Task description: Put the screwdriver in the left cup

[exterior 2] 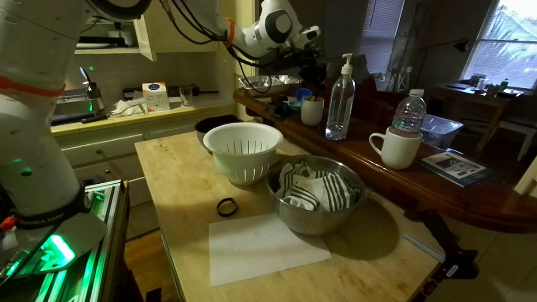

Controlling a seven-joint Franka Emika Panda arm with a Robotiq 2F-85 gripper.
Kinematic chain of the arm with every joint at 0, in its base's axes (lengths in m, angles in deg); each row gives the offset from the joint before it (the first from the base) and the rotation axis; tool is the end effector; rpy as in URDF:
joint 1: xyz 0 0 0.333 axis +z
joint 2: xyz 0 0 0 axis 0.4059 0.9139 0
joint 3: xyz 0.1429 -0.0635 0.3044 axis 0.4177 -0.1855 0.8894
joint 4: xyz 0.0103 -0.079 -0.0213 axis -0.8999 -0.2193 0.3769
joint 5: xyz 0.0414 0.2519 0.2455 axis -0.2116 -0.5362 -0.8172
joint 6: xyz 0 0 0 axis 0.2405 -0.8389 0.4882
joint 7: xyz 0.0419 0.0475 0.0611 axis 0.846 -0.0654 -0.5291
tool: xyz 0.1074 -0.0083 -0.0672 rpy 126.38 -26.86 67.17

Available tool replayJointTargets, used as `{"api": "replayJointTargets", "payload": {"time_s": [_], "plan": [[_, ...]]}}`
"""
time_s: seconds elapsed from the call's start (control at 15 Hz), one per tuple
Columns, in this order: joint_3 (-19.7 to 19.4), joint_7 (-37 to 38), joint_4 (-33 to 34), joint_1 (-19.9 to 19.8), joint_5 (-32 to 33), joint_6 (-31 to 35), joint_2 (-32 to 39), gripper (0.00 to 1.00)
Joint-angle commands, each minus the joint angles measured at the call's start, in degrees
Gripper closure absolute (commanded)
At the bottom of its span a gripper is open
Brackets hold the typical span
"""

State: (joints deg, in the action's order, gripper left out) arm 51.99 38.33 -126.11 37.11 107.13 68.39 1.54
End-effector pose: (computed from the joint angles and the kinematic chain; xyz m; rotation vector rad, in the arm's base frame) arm 0.7182 0.1274 0.4880 2.7324 0.2606 0.8597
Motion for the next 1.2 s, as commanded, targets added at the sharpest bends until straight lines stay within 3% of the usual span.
{"api": "replayJointTargets", "payload": {"time_s": [0.0, 1.0, 1.13], "plan": [[-0.2, 0.0, 0.1, 0.5, -1.1, -1.0, 0.6, 0.94], [-0.6, 0.3, -1.7, 0.6, -1.8, -1.6, 0.2, 0.92], [-0.7, 0.4, -1.9, 0.6, -1.8, -1.7, -0.1, 0.57]]}}
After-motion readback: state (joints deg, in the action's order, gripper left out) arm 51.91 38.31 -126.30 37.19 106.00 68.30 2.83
